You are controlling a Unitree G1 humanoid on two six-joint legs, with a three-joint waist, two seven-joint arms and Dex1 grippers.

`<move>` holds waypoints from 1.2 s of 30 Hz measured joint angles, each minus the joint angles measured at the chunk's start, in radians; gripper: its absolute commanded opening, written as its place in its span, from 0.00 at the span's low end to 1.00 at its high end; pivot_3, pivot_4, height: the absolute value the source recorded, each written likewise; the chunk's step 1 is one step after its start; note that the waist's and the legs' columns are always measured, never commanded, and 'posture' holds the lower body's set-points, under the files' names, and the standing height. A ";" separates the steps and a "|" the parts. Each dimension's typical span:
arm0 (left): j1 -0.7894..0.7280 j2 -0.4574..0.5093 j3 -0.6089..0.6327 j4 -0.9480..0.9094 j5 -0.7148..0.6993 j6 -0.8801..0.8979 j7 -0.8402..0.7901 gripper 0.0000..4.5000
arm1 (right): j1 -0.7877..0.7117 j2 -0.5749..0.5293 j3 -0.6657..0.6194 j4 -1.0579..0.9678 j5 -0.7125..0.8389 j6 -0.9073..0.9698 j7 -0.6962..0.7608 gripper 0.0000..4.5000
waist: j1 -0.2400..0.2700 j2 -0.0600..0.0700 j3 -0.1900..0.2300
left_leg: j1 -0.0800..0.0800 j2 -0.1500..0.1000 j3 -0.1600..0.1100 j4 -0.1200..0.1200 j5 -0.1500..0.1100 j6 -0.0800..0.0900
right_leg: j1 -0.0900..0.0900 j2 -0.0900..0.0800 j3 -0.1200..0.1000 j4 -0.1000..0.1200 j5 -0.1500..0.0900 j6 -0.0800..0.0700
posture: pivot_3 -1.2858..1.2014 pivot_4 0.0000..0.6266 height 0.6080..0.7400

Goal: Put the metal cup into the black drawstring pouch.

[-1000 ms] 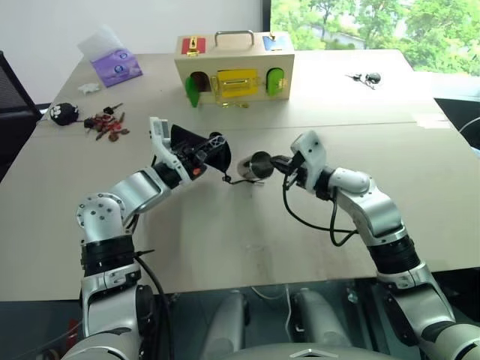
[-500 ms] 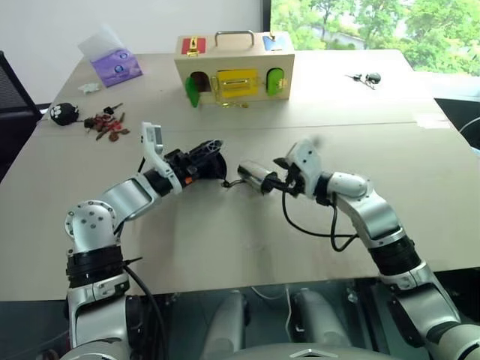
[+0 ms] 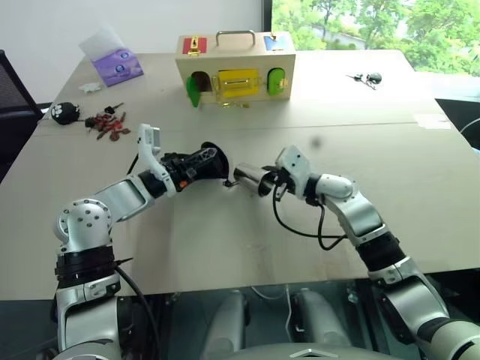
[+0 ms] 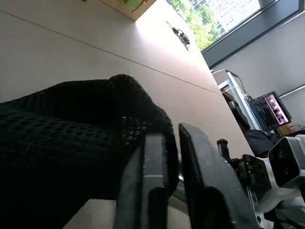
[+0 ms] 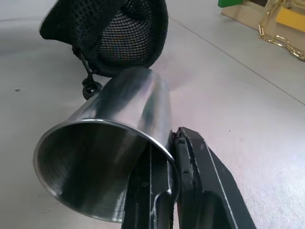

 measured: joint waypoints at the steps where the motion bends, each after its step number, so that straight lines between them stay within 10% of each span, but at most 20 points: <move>1: -0.010 0.009 -0.005 0.006 0.010 0.004 -0.012 0.01 | 0.000 -0.001 -0.004 0.000 0.001 0.000 0.000 0.00 | 0.000 0.000 0.000 | 0.000 0.000 0.000 0.000 0.000 0.000 | 0.000 0.000 0.000 0.000 0.000 0.000 | 0.52 0.24 1.00; 7: -0.081 0.082 -0.055 0.039 0.082 0.015 -0.125 0.01 | 0.024 -0.006 -0.042 -0.048 0.032 0.022 0.000 0.00 | 0.000 0.000 0.000 | 0.000 0.000 0.001 0.000 0.000 0.000 | 0.000 0.000 0.000 0.000 0.000 0.000 | 0.52 0.24 1.00; 16: -0.160 0.492 -0.581 0.071 0.570 -0.252 -0.701 0.01 | 0.114 -0.077 -0.115 -0.192 0.104 0.142 0.009 0.00 | -0.004 0.003 0.002 | 0.002 0.000 0.004 -0.005 -0.001 0.002 | -0.001 0.001 0.001 0.000 -0.001 -0.001 | 0.52 0.24 1.00; 20: -0.249 0.477 -0.720 0.265 0.954 -0.565 -0.656 0.01 | 0.146 -0.095 -0.124 -0.256 0.117 0.190 0.003 0.00 | 0.006 0.001 0.003 | -0.001 0.000 0.002 -0.004 -0.002 0.003 | -0.001 0.002 -0.001 -0.001 -0.001 -0.001 | 0.52 0.24 1.00; 27: -0.273 0.493 -0.710 0.221 1.229 -0.929 -0.543 0.01 | 0.172 -0.092 -0.128 -0.311 0.143 0.236 -0.023 0.00 | 0.004 0.001 0.003 | -0.002 0.000 0.003 -0.004 -0.002 0.003 | -0.002 0.000 0.000 -0.002 -0.002 0.000 | 0.52 0.24 1.00; 31: -0.248 0.440 -0.599 0.178 1.115 -0.916 -0.621 0.01 | 0.173 -0.092 -0.131 -0.318 0.157 0.242 -0.027 0.00 | 0.000 0.001 0.003 | -0.002 0.000 0.004 -0.003 -0.002 0.004 | -0.002 0.000 0.000 -0.001 -0.002 0.000 | 0.52 0.24 1.00; 36: -0.208 0.332 -0.449 0.098 0.798 -0.445 -0.704 0.01 | 0.192 -0.095 -0.144 -0.360 0.203 0.263 -0.015 0.00 | -0.003 0.001 0.003 | -0.002 0.000 0.002 -0.001 -0.002 0.004 | -0.001 0.001 -0.001 0.000 -0.002 0.000 | 0.52 0.24 1.00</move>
